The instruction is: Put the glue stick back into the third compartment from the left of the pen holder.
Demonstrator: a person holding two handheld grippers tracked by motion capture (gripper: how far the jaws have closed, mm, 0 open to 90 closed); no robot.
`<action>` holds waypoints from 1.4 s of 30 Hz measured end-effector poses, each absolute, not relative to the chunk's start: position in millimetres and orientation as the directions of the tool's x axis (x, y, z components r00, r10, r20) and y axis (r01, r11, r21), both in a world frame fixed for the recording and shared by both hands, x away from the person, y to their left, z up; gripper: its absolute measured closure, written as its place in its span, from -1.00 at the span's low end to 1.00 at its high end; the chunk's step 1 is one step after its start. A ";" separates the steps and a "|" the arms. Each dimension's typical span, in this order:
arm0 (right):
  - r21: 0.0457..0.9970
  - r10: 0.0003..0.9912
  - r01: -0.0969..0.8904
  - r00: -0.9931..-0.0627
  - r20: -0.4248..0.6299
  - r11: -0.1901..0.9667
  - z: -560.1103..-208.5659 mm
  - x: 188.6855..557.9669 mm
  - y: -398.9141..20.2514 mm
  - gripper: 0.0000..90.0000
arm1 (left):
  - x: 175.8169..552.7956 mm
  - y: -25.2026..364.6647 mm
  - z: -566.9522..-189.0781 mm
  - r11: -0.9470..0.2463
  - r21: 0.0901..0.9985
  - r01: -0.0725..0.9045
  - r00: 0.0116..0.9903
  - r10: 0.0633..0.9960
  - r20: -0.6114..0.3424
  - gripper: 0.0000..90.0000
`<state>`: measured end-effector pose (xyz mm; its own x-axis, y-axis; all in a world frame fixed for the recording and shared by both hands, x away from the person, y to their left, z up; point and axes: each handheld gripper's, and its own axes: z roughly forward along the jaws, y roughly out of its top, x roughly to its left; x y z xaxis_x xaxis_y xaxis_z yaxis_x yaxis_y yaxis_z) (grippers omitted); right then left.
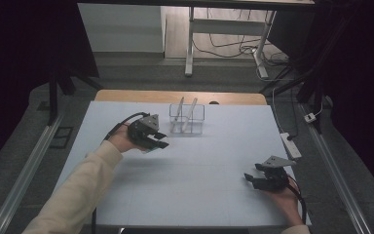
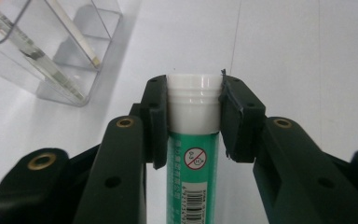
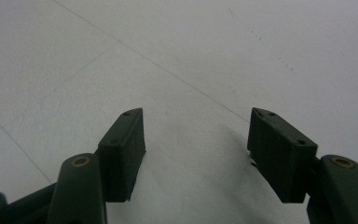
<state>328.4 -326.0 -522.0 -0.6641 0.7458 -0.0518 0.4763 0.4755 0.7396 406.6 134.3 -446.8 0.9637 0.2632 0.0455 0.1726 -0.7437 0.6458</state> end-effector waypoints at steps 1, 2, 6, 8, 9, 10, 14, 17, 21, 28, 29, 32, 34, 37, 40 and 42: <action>0.740 0.746 0.477 -0.664 -0.051 0.475 -521.9 328.3 -325.9 -0.20 | 406.5 134.4 -446.3 -0.739 0.650 0.175 0.962 0.270 0.047 0.44; 0.740 0.746 0.476 -0.664 -0.052 0.475 -521.9 328.4 -325.9 -0.20 | 406.5 134.6 -445.8 -0.735 0.654 0.179 0.960 0.276 0.047 0.44; 0.739 0.746 0.477 -0.664 -0.051 0.476 -522.1 328.4 -325.7 -0.20 | 406.9 135.0 -443.4 -0.709 0.678 0.193 0.954 0.297 0.040 0.44; 0.738 0.745 0.477 -0.665 -0.051 0.477 -522.2 328.3 -325.5 -0.20 | 406.8 134.5 -442.4 -0.700 0.685 0.201 0.950 0.310 0.037 0.44; 0.738 0.745 0.477 -0.665 -0.051 0.476 -522.1 328.3 -325.5 -0.20 | 407.1 134.2 -441.4 -0.696 0.689 0.202 0.948 0.315 0.040 0.44; 0.739 0.746 0.477 -0.664 -0.051 0.476 -522.1 328.4 -325.6 -0.20 | 407.2 133.9 -440.8 -0.688 0.696 0.205 0.946 0.322 0.039 0.44; 0.739 0.746 0.476 -0.664 -0.052 0.476 -522.0 328.5 -325.9 -0.20 | 407.3 132.4 -438.8 -0.661 0.719 0.215 0.939 0.343 0.034 0.44; 0.739 0.746 0.477 -0.664 -0.052 0.476 -522.1 328.6 -325.9 -0.20 | 407.0 130.9 -437.3 -0.647 0.731 0.218 0.934 0.356 0.037 0.44; 0.739 0.746 0.477 -0.664 -0.053 0.476 -522.1 328.6 -325.9 -0.20 | 407.4 129.2 -434.8 -0.623 0.750 0.221 0.931 0.364 0.028 0.44; 0.739 0.746 0.477 -0.664 -0.052 0.476 -522.1 328.5 -325.9 -0.20 | 408.0 126.7 -431.3 -0.569 0.785 0.245 0.918 0.396 0.000 0.44; 0.738 0.746 0.478 -0.664 -0.051 0.476 -522.1 328.5 -325.8 -0.20 | 408.2 126.5 -430.9 -0.563 0.788 0.249 0.916 0.402 -0.002 0.44; 0.739 0.746 0.477 -0.664 -0.053 0.476 -522.1 328.5 -325.8 -0.20 | 409.1 126.1 -430.2 -0.549 0.795 0.257 0.907 0.422 -0.002 0.44; 0.739 0.747 0.477 -0.663 -0.052 0.475 -522.0 328.7 -326.0 -0.20 | 409.9 125.8 -430.2 -0.539 0.801 0.261 0.903 0.431 -0.004 0.44; 0.738 0.747 0.478 -0.663 -0.051 0.476 -522.2 328.7 -325.9 -0.20 | 411.3 124.5 -429.8 -0.526 0.807 0.268 0.897 0.442 -0.009 0.44; 0.736 0.747 0.479 -0.663 -0.054 0.478 -522.2 328.6 -325.7 -0.21 | 412.2 122.4 -428.8 -0.510 0.816 0.273 0.890 0.456 -0.013 0.44; 0.739 0.747 0.477 -0.663 -0.053 0.476 -522.2 328.7 -325.9 -0.20 | 413.0 120.7 -427.7 -0.494 0.824 0.277 0.887 0.462 -0.022 0.44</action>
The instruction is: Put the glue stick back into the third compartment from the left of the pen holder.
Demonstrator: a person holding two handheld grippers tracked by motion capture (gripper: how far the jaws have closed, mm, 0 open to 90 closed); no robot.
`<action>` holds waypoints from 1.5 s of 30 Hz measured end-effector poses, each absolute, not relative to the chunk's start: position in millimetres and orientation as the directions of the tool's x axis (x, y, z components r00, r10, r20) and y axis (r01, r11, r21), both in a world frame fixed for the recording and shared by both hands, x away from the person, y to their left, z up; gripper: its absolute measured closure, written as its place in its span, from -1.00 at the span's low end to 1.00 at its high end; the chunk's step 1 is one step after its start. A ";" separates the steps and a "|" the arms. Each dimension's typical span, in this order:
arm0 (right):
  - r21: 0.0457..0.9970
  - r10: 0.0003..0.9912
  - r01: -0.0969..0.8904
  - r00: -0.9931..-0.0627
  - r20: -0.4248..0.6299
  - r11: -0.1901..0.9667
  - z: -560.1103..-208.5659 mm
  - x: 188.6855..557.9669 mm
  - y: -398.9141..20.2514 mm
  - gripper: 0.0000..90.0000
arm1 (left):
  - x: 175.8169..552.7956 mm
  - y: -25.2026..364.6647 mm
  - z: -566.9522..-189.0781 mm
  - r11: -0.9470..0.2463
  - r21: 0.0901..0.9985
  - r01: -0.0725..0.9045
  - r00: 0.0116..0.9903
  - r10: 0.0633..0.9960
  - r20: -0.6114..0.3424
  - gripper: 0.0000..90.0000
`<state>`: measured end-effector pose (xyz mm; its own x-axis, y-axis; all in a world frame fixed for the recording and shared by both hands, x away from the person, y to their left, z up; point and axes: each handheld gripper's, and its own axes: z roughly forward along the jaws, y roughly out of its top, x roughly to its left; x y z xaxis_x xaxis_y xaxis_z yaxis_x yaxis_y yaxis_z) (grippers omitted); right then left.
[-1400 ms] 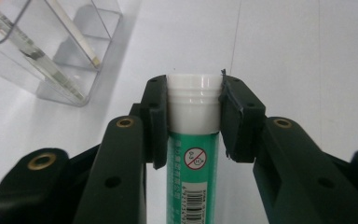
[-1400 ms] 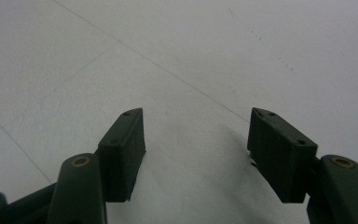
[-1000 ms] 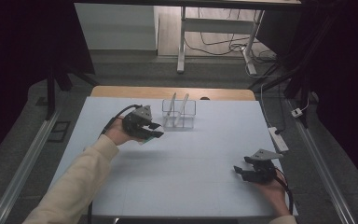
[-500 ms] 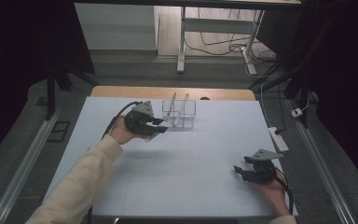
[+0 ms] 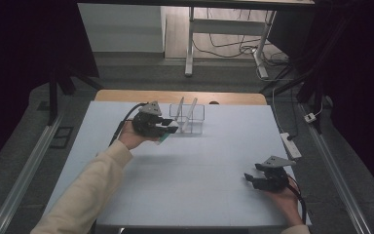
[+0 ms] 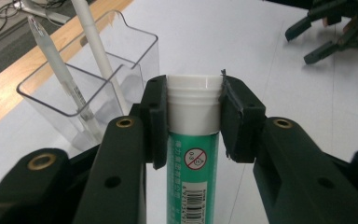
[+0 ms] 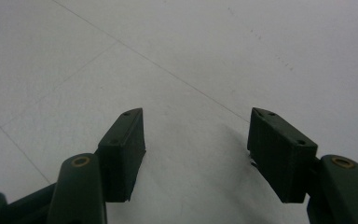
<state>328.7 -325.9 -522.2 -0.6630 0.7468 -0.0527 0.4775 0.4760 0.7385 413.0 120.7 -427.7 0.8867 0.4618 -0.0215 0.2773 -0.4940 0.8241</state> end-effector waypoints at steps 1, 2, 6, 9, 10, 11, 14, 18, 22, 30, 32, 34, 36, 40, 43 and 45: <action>0.738 0.747 0.478 -0.663 -0.052 0.476 -522.2 328.6 -326.0 -0.20 | 413.4 119.9 -426.9 -0.488 0.827 0.280 0.884 0.466 -0.024 0.44; 0.738 0.747 0.478 -0.663 -0.053 0.476 -522.2 328.7 -326.0 -0.20 | 414.0 119.0 -426.2 -0.483 0.829 0.280 0.883 0.469 -0.025 0.44; 0.739 0.747 0.476 -0.663 -0.054 0.476 -522.0 328.6 -326.0 -0.20 | 416.5 115.0 -423.4 -0.468 0.837 0.283 0.876 0.483 -0.026 0.44; 0.743 0.749 0.475 -0.661 -0.052 0.471 -521.9 328.5 -326.0 -0.20 | 418.9 112.9 -421.8 -0.455 0.844 0.286 0.871 0.489 -0.032 0.44; 0.743 0.749 0.475 -0.660 -0.052 0.470 -522.0 328.5 -326.0 -0.21 | 419.7 112.0 -421.5 -0.450 0.846 0.287 0.870 0.492 -0.033 0.44; 0.743 0.749 0.475 -0.660 -0.052 0.471 -522.0 328.5 -326.0 -0.21 | 420.4 111.1 -421.3 -0.448 0.847 0.288 0.868 0.495 -0.033 0.44; 0.739 0.746 0.475 -0.663 -0.056 0.477 -521.9 328.6 -326.2 -0.21 | 422.7 108.6 -420.6 -0.434 0.852 0.294 0.865 0.500 -0.044 0.44; 0.743 0.749 0.475 -0.660 -0.054 0.472 -521.9 328.6 -326.2 -0.20 | 425.3 104.7 -418.4 -0.421 0.857 0.296 0.861 0.506 -0.049 0.44; 0.739 0.748 0.476 -0.662 -0.055 0.476 -522.0 328.9 -326.3 -0.20 | 427.9 101.1 -415.2 -0.406 0.863 0.300 0.858 0.510 -0.058 0.44; 0.743 0.748 0.472 -0.662 -0.057 0.474 -521.6 328.8 -326.9 -0.21 | 432.2 93.5 -411.0 -0.386 0.871 0.302 0.852 0.519 -0.066 0.44; 0.744 0.748 0.472 -0.661 -0.056 0.473 -521.5 328.5 -326.5 -0.20 | 433.2 92.0 -409.8 -0.379 0.874 0.305 0.851 0.520 -0.071 0.44; 0.744 0.748 0.472 -0.662 -0.056 0.473 -521.5 328.5 -326.4 -0.20 | 434.3 90.8 -408.5 -0.372 0.877 0.305 0.850 0.522 -0.074 0.44; 0.744 0.748 0.472 -0.662 -0.056 0.474 -521.6 328.5 -326.3 -0.20 | 435.5 89.7 -407.4 -0.365 0.879 0.307 0.848 0.524 -0.078 0.44; 0.742 0.747 0.472 -0.663 -0.056 0.475 -521.8 328.7 -326.3 -0.21 | 438.6 89.0 -405.2 -0.346 0.885 0.311 0.841 0.535 -0.086 0.44; 0.742 0.747 0.473 -0.662 -0.056 0.475 -522.0 328.9 -326.3 -0.20 | 441.0 88.8 -403.8 -0.331 0.889 0.317 0.833 0.545 -0.094 0.44; 0.740 0.746 0.474 -0.663 -0.057 0.477 -521.9 328.9 -326.4 -0.20 | 442.9 88.5 -403.0 -0.326 0.889 0.321 0.830 0.550 -0.098 0.44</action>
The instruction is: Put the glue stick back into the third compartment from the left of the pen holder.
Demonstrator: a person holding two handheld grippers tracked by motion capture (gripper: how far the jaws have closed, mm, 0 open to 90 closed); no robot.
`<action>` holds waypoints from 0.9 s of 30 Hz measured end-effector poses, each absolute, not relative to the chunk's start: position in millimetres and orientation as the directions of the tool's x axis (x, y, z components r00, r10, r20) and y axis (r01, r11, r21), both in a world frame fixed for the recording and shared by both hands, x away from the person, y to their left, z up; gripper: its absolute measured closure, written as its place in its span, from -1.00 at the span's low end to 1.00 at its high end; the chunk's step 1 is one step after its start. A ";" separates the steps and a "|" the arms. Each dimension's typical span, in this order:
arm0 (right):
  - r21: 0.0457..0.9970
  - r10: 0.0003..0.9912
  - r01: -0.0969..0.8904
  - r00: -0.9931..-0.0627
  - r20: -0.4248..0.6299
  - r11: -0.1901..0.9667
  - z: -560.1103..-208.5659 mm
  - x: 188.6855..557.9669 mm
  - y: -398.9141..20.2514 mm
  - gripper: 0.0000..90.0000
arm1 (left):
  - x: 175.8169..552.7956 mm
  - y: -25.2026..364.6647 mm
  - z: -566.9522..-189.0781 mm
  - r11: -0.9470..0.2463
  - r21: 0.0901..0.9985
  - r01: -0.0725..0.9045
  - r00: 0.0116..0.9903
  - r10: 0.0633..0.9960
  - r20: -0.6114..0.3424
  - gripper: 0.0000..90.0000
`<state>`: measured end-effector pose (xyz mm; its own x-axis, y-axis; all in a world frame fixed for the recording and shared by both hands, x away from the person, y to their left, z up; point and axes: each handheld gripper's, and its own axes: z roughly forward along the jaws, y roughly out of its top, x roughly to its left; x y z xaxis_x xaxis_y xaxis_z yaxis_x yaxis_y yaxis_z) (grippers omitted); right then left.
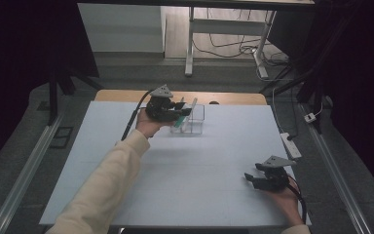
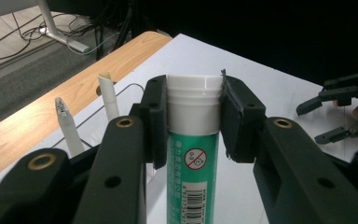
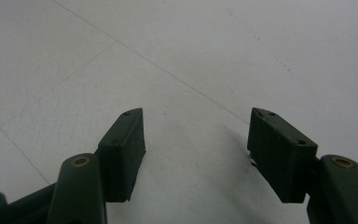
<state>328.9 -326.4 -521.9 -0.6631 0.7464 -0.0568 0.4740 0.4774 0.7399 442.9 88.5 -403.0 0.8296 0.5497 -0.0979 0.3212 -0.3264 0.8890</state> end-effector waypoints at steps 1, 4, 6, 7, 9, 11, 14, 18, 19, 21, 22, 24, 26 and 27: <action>0.742 0.747 0.473 -0.663 -0.056 0.475 -522.1 329.0 -326.3 -0.20 | 443.9 88.3 -402.5 -0.325 0.889 0.322 0.828 0.552 -0.098 0.44; 0.743 0.747 0.473 -0.662 -0.056 0.474 -522.1 329.0 -326.4 -0.20 | 447.0 87.0 -400.6 -0.314 0.891 0.327 0.823 0.558 -0.105 0.44; 0.745 0.746 0.472 -0.663 -0.053 0.472 -522.0 329.0 -326.6 -0.20 | 448.9 85.9 -399.4 -0.308 0.893 0.328 0.820 0.562 -0.107 0.44; 0.745 0.748 0.472 -0.662 -0.054 0.472 -521.7 328.8 -326.6 -0.20 | 449.8 85.4 -399.0 -0.302 0.894 0.329 0.818 0.564 -0.111 0.44; 0.746 0.748 0.471 -0.662 -0.054 0.471 -521.3 328.6 -326.9 -0.20 | 451.3 83.9 -398.5 -0.296 0.895 0.333 0.817 0.564 -0.117 0.44; 0.747 0.748 0.471 -0.661 -0.054 0.470 -521.1 328.6 -327.0 -0.20 | 452.7 81.4 -398.0 -0.293 0.897 0.331 0.815 0.568 -0.115 0.44; 0.746 0.748 0.472 -0.662 -0.053 0.470 -520.8 328.6 -327.2 -0.20 | 455.1 77.5 -397.4 -0.289 0.898 0.332 0.813 0.571 -0.117 0.44; 0.747 0.748 0.471 -0.662 -0.051 0.468 -520.3 328.7 -327.6 -0.20 | 458.9 72.5 -396.7 -0.290 0.897 0.333 0.814 0.569 -0.118 0.44; 0.748 0.748 0.471 -0.661 -0.050 0.467 -520.2 328.7 -327.7 -0.20 | 459.5 71.6 -396.6 -0.290 0.897 0.334 0.813 0.570 -0.119 0.44; 0.750 0.749 0.470 -0.661 -0.051 0.466 -520.3 328.6 -327.6 -0.20 | 461.1 68.3 -396.6 -0.288 0.897 0.336 0.813 0.569 -0.121 0.44; 0.750 0.749 0.470 -0.661 -0.051 0.466 -520.3 328.6 -327.5 -0.20 | 461.8 67.0 -396.6 -0.290 0.896 0.336 0.813 0.569 -0.120 0.44; 0.751 0.748 0.470 -0.661 -0.049 0.464 -520.3 328.6 -327.5 -0.20 | 463.2 64.4 -397.1 -0.288 0.897 0.335 0.812 0.571 -0.120 0.44; 0.752 0.749 0.468 -0.661 -0.051 0.464 -520.3 328.2 -327.3 -0.20 | 464.8 62.1 -398.1 -0.284 0.897 0.337 0.812 0.571 -0.125 0.44; 0.751 0.749 0.468 -0.661 -0.052 0.465 -520.3 328.0 -327.3 -0.20 | 465.7 61.1 -398.8 -0.282 0.897 0.340 0.810 0.573 -0.127 0.44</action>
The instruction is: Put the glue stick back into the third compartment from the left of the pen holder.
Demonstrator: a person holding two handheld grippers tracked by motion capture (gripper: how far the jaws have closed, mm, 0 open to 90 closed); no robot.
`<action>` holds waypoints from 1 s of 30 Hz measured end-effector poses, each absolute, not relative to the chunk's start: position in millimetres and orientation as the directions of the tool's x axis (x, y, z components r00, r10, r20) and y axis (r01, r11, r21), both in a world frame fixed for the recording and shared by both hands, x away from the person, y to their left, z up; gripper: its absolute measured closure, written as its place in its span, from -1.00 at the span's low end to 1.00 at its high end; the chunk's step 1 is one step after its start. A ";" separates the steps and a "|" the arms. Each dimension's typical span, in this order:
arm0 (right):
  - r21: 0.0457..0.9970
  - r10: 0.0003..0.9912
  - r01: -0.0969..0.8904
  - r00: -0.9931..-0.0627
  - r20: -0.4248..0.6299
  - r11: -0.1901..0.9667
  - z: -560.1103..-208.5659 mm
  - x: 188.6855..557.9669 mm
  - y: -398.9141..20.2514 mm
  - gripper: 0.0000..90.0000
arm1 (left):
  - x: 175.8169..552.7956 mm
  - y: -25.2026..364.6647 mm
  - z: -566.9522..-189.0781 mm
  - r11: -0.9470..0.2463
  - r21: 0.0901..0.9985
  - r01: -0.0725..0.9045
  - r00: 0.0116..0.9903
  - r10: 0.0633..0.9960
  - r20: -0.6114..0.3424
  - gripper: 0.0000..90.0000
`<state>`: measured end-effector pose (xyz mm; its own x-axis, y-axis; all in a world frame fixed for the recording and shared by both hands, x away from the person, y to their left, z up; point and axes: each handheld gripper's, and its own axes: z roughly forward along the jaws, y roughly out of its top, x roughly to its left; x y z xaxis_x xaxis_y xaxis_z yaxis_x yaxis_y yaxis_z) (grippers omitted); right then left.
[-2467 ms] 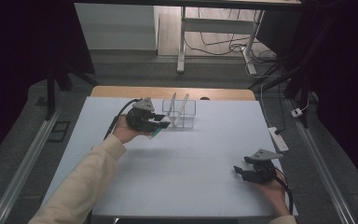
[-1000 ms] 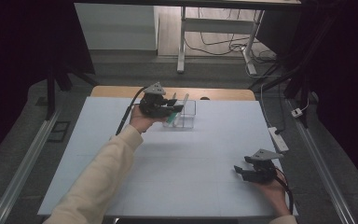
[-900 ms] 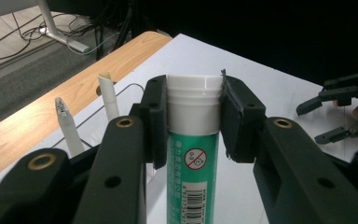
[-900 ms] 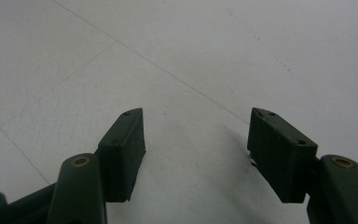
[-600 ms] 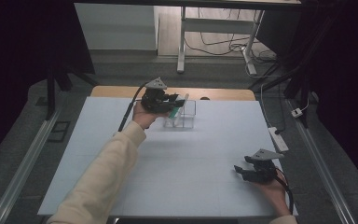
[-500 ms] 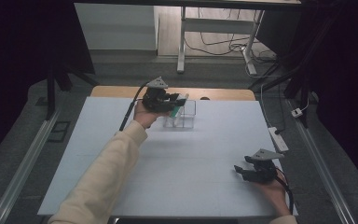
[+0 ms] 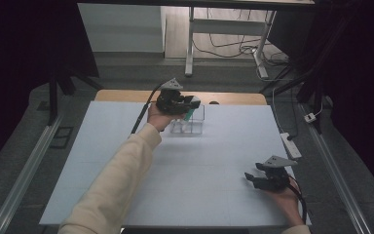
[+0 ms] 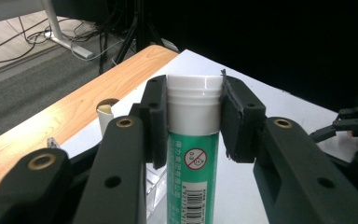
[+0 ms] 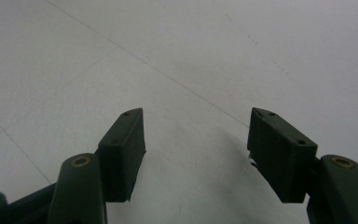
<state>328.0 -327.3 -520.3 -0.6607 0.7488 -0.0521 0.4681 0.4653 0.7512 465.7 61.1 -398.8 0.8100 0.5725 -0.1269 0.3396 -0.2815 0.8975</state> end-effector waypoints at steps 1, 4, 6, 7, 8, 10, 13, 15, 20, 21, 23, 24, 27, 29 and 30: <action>0.751 0.748 0.468 -0.661 -0.052 0.466 -520.2 327.8 -327.3 -0.20 | 466.6 60.2 -399.6 -0.280 0.897 0.341 0.809 0.573 -0.128 0.44; 0.751 0.748 0.469 -0.661 -0.050 0.465 -519.4 327.4 -328.0 -0.20 | 469.7 57.8 -402.1 -0.280 0.895 0.346 0.805 0.578 -0.130 0.44; 0.750 0.749 0.470 -0.660 -0.050 0.465 -519.5 327.3 -328.3 -0.20 | 472.0 56.8 -403.7 -0.277 0.895 0.350 0.802 0.581 -0.134 0.44; 0.751 0.749 0.470 -0.660 -0.049 0.463 -519.8 327.4 -328.2 -0.20 | 473.2 56.4 -404.4 -0.276 0.894 0.354 0.801 0.583 -0.136 0.44; 0.749 0.749 0.470 -0.661 -0.051 0.467 -519.8 327.3 -328.2 -0.20 | 474.4 55.8 -405.3 -0.273 0.894 0.355 0.799 0.584 -0.140 0.44; 0.748 0.748 0.471 -0.661 -0.051 0.467 -519.9 327.1 -328.1 -0.20 | 476.8 54.8 -407.0 -0.269 0.893 0.359 0.796 0.588 -0.143 0.43; 0.749 0.751 0.472 -0.659 -0.050 0.464 -520.0 327.2 -328.4 -0.20 | 481.0 53.2 -409.1 -0.269 0.892 0.364 0.793 0.592 -0.145 0.43; 0.749 0.752 0.473 -0.657 -0.050 0.463 -520.0 327.0 -328.7 -0.20 | 483.8 51.6 -409.8 -0.274 0.890 0.364 0.792 0.594 -0.141 0.43; 0.748 0.754 0.479 -0.655 -0.044 0.460 -520.5 326.2 -331.0 -0.20 | 488.3 48.6 -410.6 -0.270 0.891 0.364 0.790 0.596 -0.142 0.43; 0.749 0.756 0.480 -0.653 -0.042 0.456 -521.1 326.0 -331.2 -0.20 | 488.9 48.0 -411.0 -0.270 0.891 0.365 0.790 0.596 -0.143 0.43; 0.745 0.755 0.481 -0.654 -0.046 0.462 -521.2 325.6 -332.3 -0.20 | 490.1 47.1 -411.9 -0.268 0.892 0.364 0.789 0.598 -0.142 0.43; 0.746 0.757 0.482 -0.652 -0.045 0.460 -521.4 325.3 -332.6 -0.20 | 491.0 46.4 -412.7 -0.267 0.892 0.366 0.788 0.598 -0.144 0.43; 0.744 0.760 0.486 -0.648 -0.044 0.458 -521.0 324.7 -334.1 -0.20 | 494.0 44.7 -414.8 -0.270 0.889 0.371 0.784 0.604 -0.143 0.43; 0.748 0.762 0.484 -0.646 -0.044 0.454 -521.3 324.4 -335.1 -0.20 | 496.2 43.4 -415.5 -0.272 0.887 0.373 0.783 0.606 -0.143 0.43; 0.747 0.762 0.485 -0.646 -0.044 0.455 -521.1 324.2 -335.5 -0.20 | 497.3 42.5 -415.6 -0.272 0.887 0.373 0.782 0.607 -0.143 0.43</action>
